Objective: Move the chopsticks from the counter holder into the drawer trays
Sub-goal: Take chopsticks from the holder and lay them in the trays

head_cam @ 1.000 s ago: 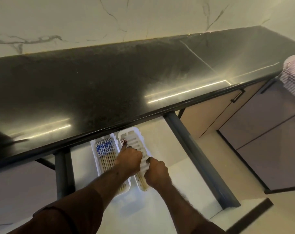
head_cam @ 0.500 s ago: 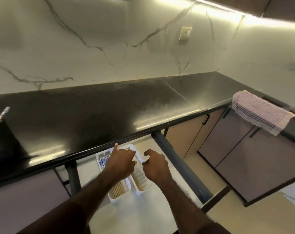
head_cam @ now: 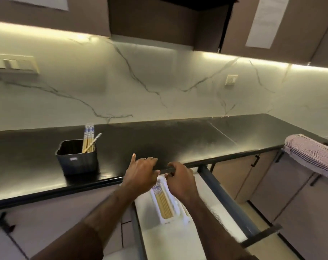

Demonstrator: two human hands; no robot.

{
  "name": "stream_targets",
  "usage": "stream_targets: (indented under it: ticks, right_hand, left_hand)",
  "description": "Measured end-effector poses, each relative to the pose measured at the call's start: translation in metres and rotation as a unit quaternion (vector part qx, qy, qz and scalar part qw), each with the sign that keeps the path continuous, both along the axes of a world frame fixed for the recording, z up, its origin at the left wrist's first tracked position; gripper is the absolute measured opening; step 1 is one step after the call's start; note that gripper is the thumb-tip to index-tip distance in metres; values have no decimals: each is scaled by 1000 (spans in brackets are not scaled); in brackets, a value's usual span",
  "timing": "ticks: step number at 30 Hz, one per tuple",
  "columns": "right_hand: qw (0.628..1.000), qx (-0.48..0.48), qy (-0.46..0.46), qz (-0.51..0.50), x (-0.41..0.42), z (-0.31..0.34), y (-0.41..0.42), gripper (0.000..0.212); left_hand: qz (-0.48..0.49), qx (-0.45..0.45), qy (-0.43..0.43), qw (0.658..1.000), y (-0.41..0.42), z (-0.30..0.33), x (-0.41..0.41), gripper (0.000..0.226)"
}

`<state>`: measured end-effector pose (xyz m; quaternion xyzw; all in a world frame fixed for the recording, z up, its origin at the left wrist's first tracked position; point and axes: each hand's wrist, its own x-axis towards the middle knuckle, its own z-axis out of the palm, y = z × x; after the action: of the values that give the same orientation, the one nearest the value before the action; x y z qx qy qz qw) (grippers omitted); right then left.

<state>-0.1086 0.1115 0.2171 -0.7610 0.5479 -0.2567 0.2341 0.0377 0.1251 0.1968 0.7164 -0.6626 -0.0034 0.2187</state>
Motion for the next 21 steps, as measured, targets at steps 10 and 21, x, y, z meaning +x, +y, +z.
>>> stream_targets:
  ticks: [10, 21]
  right_hand:
    - [996, -5, -47, 78, 165, 22, 38, 38]
    - [995, -2, -57, 80, 318, 10, 22, 32]
  left_hand:
    - [69, -46, 23, 996, 65, 26, 158, 50]
    - [61, -42, 33, 997, 63, 22, 318, 33]
